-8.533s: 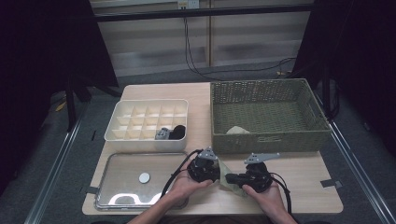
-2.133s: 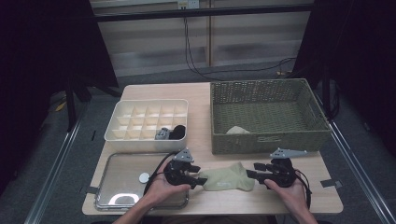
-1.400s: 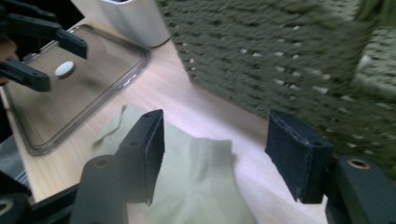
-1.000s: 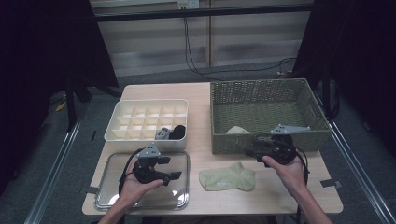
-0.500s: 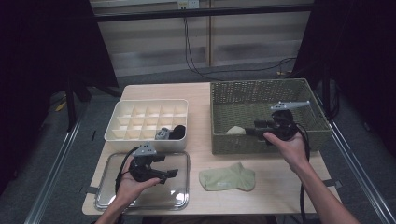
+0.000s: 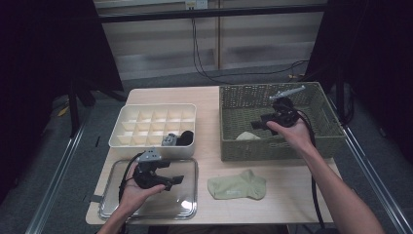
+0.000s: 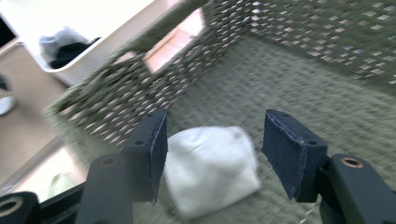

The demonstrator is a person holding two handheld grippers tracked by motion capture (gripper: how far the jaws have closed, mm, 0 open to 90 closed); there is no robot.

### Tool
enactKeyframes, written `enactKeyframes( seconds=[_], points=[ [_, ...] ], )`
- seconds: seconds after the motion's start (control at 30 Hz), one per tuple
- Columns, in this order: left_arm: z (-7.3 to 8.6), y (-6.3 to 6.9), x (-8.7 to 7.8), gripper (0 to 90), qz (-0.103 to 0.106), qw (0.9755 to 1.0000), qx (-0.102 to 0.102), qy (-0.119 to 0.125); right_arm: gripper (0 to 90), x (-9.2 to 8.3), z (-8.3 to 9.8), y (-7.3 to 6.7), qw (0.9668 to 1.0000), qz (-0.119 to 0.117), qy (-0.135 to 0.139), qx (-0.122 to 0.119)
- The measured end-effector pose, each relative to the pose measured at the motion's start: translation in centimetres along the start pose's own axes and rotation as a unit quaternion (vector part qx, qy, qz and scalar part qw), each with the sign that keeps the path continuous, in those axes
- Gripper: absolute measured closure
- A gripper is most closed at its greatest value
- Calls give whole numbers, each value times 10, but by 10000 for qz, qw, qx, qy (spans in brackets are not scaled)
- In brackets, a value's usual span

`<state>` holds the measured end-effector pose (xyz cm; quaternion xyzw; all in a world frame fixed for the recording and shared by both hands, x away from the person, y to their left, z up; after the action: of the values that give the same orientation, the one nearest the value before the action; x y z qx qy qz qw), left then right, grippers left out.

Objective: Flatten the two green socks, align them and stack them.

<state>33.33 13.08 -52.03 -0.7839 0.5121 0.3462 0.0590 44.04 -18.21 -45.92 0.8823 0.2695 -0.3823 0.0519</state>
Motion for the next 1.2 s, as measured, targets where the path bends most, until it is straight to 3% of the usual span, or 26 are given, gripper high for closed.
enactKeyframes(
  seconds=[0.2, 0.37, 0.4, 0.5, 0.7, 0.77, 0.8, 0.87, 0.97, 1.03, 1.07, 1.1, 1.2],
  points=[
    [1, -3, -1, 175, -72, 10000, 14, -28, 405, 13, -9, 8, 9996, -14, -269, -81],
    [0, -3, -1, 173, -78, 10000, 10, -20, 386, 23, -15, 15, 9990, 1, -445, -5],
    [1, -3, 0, 172, -64, 10000, 13, -42, 388, 31, -14, 14, 9980, -39, -626, -36],
    [1, -3, 1, 171, -55, 10000, 32, -54, 382, 45, -14, 12, 9969, -99, -771, -137],
    [2, -3, 3, 169, -38, 9999, 50, -116, 357, 74, -7, 15, 9929, 51, -1173, -198],
    [2, -3, 4, 169, -34, 9999, 61, -121, 346, 78, -4, 15, 9916, 0, -1282, -152],
    [2, -3, 4, 169, -28, 9999, 74, -139, 344, 85, 3, 17, 9878, 48, -1541, -209],
    [2, -3, 4, 165, -25, 9999, 55, -138, 331, 89, 10, 14, 9844, -69, -1739, -243],
    [3, -4, 5, 160, -20, 9999, 45, -154, 325, 92, 15, 15, 9816, 29, -1883, -327],
    [4, -3, 6, 158, -23, 9998, 61, -177, 303, 93, 18, 14, 9799, -41, -1972, -282],
    [4, -2, 6, 158, -18, 9998, 81, -205, 303, 96, 25, 13, 9748, -51, -2209, -312],
    [4, -2, 6, 158, -18, 9998, 81, -205, 312, 97, 28, 13, 9722, 40, -2317, -345],
    [5, 0, 7, 158, -10, 9997, 113, -226, 317, 98, 30, 10, 9705, -61, -2383, -373]
  ],
)
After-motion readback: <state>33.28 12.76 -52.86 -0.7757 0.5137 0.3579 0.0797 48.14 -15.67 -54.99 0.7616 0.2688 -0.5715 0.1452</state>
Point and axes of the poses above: each handheld gripper's, and its own axes: x roughly forward along the jaws, z roughly out of its underside, y roughly to its right, the point moved 10 cm from there along x, roughly forward along the jaws, and after that the axes turned 7 degrees about z, right-handed, at the moved point
